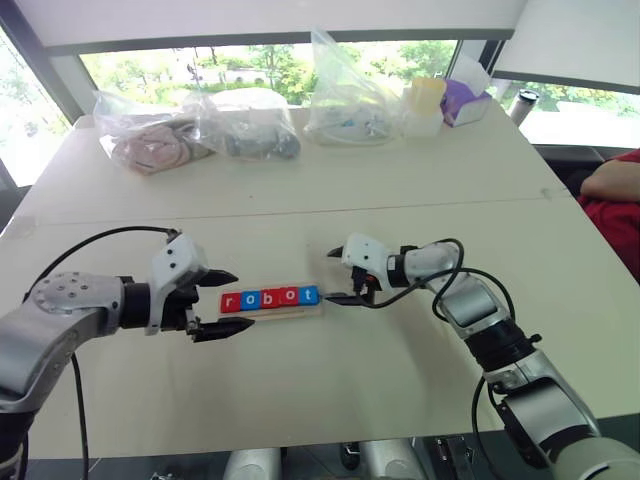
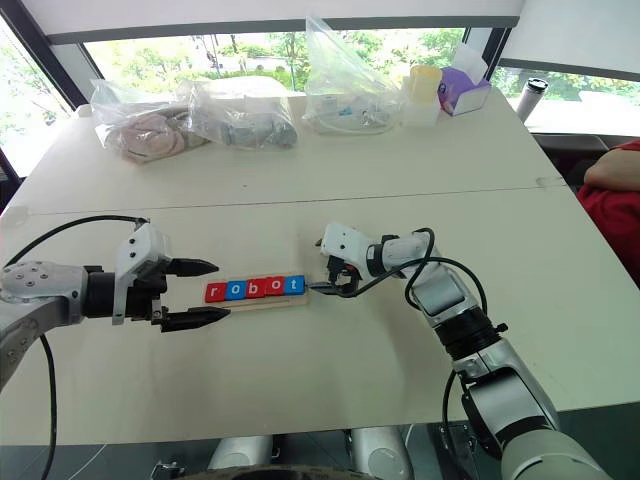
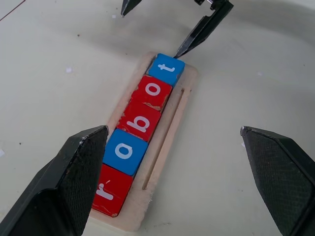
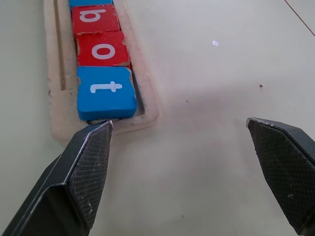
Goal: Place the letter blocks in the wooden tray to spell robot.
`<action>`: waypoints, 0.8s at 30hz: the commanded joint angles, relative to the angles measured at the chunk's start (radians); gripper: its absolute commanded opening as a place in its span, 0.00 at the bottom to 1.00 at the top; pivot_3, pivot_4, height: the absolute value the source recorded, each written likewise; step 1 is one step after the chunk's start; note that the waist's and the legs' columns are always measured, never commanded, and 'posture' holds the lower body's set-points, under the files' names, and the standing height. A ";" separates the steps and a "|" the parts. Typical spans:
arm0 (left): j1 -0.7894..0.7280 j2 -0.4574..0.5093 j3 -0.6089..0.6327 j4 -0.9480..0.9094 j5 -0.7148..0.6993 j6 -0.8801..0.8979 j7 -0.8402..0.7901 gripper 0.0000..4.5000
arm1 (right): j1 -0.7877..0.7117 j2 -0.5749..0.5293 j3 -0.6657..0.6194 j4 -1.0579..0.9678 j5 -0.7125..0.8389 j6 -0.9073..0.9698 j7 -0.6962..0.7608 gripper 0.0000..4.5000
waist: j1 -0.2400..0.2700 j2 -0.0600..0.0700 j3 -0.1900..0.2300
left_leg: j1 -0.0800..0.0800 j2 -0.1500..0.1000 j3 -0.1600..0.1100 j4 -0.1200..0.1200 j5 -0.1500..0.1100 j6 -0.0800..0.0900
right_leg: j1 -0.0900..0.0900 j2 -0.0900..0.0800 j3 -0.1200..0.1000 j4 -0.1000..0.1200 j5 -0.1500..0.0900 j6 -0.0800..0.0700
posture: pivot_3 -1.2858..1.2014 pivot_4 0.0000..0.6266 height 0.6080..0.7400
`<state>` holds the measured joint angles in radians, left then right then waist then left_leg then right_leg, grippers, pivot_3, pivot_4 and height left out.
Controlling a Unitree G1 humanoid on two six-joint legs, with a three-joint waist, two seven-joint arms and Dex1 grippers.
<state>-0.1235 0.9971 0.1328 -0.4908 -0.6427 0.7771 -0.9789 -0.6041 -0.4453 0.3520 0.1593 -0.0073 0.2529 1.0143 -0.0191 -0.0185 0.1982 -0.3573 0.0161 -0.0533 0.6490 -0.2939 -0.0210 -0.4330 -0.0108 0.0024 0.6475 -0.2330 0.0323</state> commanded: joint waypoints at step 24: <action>-0.004 -0.019 0.004 -0.015 0.006 -0.011 0.011 1.00 | -0.012 0.051 0.007 -0.013 -0.042 -0.040 -0.067 0.99 | 0.000 0.000 0.000 | 0.000 0.000 0.000 0.000 0.000 0.000 | 0.000 0.000 0.000 0.000 0.000 0.000 | 0.52 0.24 1.00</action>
<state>-0.1223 0.9775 0.1310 -0.4909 -0.6408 0.7764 -0.9719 -0.6040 -0.3961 0.3591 0.1604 -0.0380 0.2392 0.9614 -0.0191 -0.0185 0.1982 -0.3573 0.0161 -0.0533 0.6490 -0.2939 -0.0209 -0.4330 -0.0109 0.0025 0.6476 -0.2329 0.0323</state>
